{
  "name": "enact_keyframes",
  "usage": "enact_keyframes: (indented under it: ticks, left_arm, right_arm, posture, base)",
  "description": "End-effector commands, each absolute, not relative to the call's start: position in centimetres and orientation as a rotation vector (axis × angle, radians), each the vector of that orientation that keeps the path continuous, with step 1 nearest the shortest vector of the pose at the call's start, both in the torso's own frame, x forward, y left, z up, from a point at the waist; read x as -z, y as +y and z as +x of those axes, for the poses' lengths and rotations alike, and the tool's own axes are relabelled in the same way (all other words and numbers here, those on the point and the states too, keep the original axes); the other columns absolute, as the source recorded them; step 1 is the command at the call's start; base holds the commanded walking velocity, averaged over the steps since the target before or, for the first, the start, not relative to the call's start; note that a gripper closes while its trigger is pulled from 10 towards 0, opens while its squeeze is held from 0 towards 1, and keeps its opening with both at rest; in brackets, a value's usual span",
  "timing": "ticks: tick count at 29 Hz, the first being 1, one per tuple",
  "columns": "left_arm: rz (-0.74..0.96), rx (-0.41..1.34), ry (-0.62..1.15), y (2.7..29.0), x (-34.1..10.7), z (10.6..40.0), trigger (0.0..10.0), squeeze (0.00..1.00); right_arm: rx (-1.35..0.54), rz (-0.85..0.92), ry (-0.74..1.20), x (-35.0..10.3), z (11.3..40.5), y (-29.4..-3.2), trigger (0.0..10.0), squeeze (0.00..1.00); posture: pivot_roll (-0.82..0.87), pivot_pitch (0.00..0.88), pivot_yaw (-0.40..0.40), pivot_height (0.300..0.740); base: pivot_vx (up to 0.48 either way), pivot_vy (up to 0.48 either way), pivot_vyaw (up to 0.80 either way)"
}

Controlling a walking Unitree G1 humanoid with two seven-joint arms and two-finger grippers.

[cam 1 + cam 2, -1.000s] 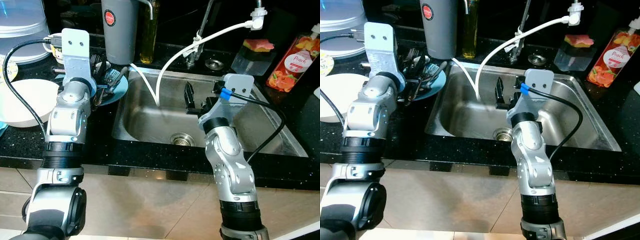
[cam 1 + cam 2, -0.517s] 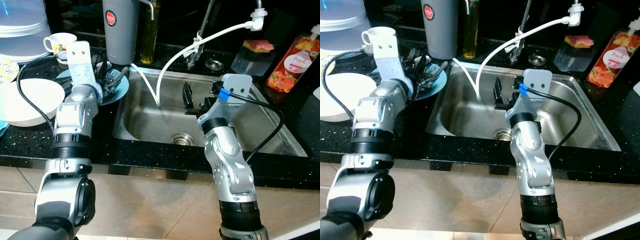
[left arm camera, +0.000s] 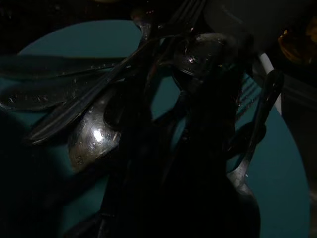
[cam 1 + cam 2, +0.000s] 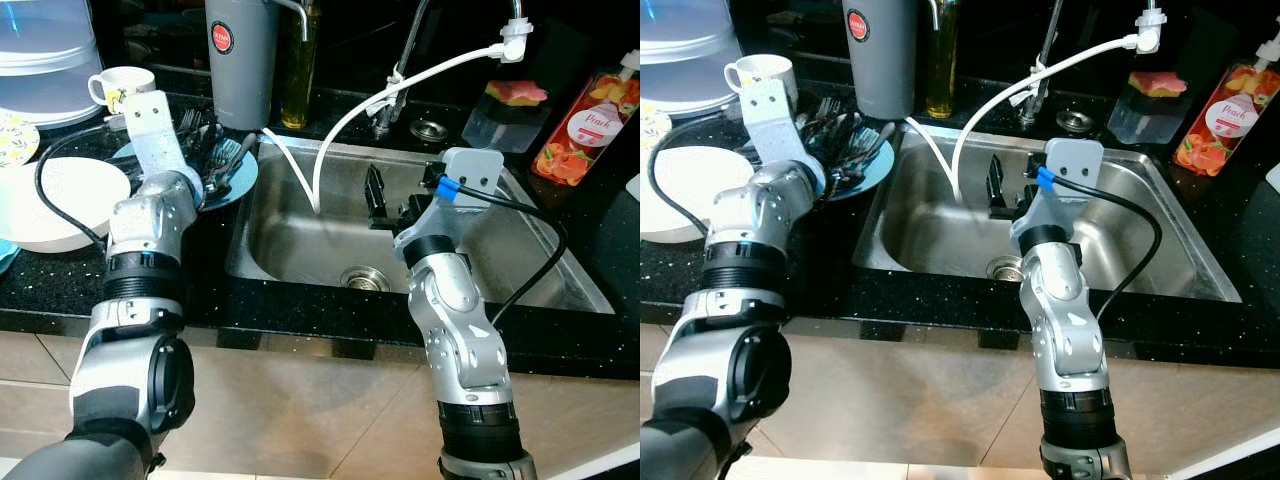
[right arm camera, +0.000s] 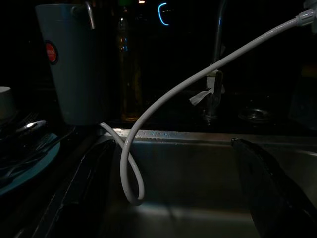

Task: Kitchen organization

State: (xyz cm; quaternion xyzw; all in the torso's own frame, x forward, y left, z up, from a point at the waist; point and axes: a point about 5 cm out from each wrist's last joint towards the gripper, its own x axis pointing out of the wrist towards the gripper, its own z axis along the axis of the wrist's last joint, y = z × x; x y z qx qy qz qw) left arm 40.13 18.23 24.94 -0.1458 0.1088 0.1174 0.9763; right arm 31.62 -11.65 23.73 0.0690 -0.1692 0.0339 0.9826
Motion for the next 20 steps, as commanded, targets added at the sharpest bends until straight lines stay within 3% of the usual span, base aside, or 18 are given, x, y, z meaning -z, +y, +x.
enact_keyframes:
  ticks: [1, 5, 9, 15, 16, 20]
  left_arm:
    - [-0.332, -0.226, 0.321, 17.6, -23.0, 40.1, 0.0, 0.00]
    - [-0.313, -0.241, 0.300, 17.8, -23.4, 40.3, 0.0, 0.00]
    - [-0.165, -0.225, 0.112, 17.5, -26.1, 40.2, 0.0, 0.00]
    - [-0.081, -0.189, -0.033, 16.7, -28.4, 39.8, 0.0, 0.00]
    - [-0.042, -0.174, -0.096, 16.4, -29.3, 39.5, 10.0, 0.00]
    - [-0.003, -0.172, -0.131, 16.3, -29.8, 39.3, 10.0, 0.00]
  right_arm:
    - [-0.066, 0.138, -0.351, -24.1, 31.5, -11.9, 10.0, 0.00]
    - [-0.064, 0.138, -0.352, -24.2, 31.5, -11.9, 10.0, 0.00]
    - [-0.063, 0.137, -0.351, -24.2, 31.4, -11.9, 10.0, 0.00]
    - [-0.065, 0.137, -0.351, -24.2, 31.4, -11.9, 10.0, 0.00]
    - [-0.065, 0.137, -0.351, -24.2, 31.4, -11.9, 10.0, 0.00]
    - [-0.065, 0.137, -0.351, -24.2, 31.4, -11.9, 10.0, 0.00]
  posture:
    - [0.23, 0.017, -0.085, 0.740]
    - [0.23, 0.017, -0.085, 0.740]
    - [0.23, 0.020, -0.088, 0.740]
    - [0.23, 0.020, -0.090, 0.740]
    - [0.23, 0.020, -0.090, 0.740]
    - [0.23, 0.020, -0.090, 0.740]
  base:
    - [0.000, 0.000, 0.00]
    - [0.000, 0.000, 0.00]
    - [0.000, 0.000, 0.00]
    - [0.000, 0.000, 0.00]
    - [0.000, 0.000, 0.00]
    - [0.000, 0.000, 0.00]
